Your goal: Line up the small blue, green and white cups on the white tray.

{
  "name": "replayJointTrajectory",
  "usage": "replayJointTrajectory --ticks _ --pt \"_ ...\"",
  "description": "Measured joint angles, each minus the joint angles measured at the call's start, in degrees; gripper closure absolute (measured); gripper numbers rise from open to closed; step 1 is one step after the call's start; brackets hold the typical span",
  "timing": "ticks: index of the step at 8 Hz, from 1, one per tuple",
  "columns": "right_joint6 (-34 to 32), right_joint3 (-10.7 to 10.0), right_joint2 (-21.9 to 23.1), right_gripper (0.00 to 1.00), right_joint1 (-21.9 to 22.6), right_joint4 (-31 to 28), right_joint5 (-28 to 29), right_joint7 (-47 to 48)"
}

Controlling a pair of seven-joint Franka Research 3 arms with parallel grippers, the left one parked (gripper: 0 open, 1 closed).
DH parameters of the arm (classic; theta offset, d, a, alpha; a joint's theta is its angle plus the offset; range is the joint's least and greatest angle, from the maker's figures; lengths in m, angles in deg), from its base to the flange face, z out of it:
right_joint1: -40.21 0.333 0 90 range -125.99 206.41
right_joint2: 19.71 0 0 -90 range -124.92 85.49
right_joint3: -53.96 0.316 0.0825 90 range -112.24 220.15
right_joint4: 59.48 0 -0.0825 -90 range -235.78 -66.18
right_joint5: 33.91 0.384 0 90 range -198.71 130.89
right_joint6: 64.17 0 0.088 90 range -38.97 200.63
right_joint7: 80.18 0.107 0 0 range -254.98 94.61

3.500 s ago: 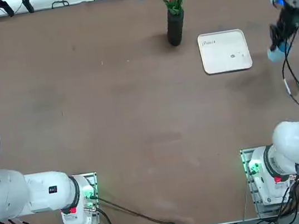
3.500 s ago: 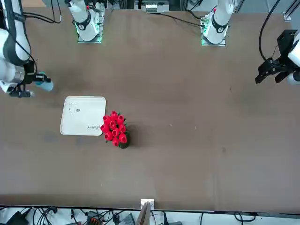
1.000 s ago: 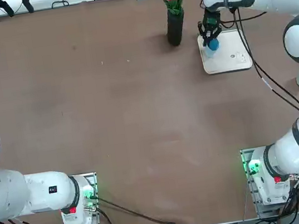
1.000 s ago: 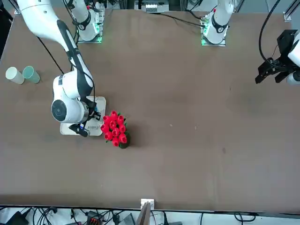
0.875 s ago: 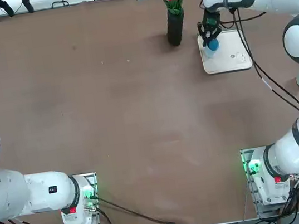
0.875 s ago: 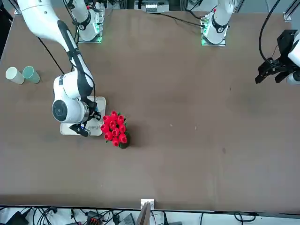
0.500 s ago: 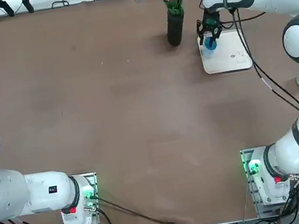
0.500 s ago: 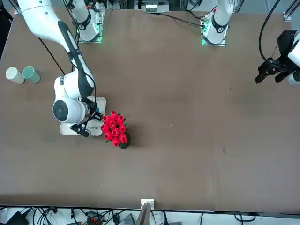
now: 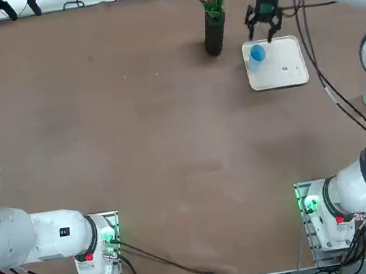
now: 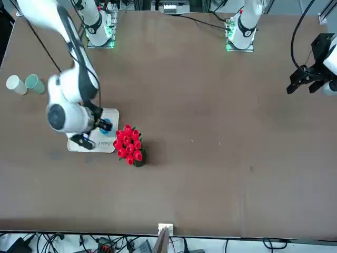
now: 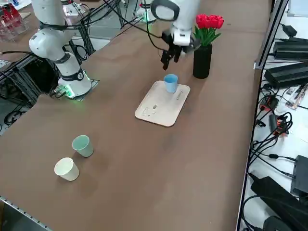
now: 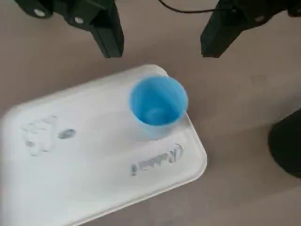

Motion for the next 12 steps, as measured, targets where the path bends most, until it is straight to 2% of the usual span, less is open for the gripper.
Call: replayJointTrajectory --ticks 2,3,5,7,10,12 --pt "-8.6 -1.16 6.81 0.0 -6.77 0.25 -0.16 0.21" --pt "-10.25 -2.26 8.16 0.0 -11.63 0.16 -0.26 0.16" --pt "-9.81 -5.79 7.2 0.0 -21.51 -0.33 -2.16 0.56" --pt "-4.29 -8.69 3.4 0.0 -29.65 -1.32 -5.1 5.67" --pt "-0.25 -9.68 1.54 0.0 -38.48 -4.37 -5.98 10.88" --pt "8.14 -9.76 2.87 0.0 -43.78 -10.93 -5.99 10.53"
